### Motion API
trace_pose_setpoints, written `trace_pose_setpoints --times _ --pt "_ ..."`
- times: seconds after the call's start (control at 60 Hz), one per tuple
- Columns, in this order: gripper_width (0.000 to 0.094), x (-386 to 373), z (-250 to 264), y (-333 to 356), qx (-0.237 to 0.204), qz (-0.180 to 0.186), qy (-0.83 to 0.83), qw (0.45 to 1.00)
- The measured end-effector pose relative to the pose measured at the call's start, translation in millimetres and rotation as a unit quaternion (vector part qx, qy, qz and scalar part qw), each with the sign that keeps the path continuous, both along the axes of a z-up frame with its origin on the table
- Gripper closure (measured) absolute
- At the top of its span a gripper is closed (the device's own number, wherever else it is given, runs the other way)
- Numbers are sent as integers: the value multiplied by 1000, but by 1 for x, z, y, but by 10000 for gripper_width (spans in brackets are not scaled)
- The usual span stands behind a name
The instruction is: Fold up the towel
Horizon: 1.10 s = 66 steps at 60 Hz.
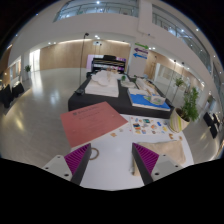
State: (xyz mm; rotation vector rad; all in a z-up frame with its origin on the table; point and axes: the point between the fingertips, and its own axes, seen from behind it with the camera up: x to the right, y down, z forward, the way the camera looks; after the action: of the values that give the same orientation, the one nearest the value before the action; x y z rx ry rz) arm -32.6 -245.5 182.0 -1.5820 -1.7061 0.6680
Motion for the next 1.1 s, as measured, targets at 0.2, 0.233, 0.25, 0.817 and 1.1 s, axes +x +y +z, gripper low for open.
trace_pose_setpoints --times 0.2,0.233,0.25,0.817,1.1 --pt "81 12 -18 83 28 -39 -8 999" --pt "80 13 -22 95 28 -44 -9 999" --pt "83 13 -25 101 28 -46 -10 998" --pt "84 -45 -162 159 -1 -32 -36 999" --pt "139 -63 -196 160 -14 -31 -42 999"
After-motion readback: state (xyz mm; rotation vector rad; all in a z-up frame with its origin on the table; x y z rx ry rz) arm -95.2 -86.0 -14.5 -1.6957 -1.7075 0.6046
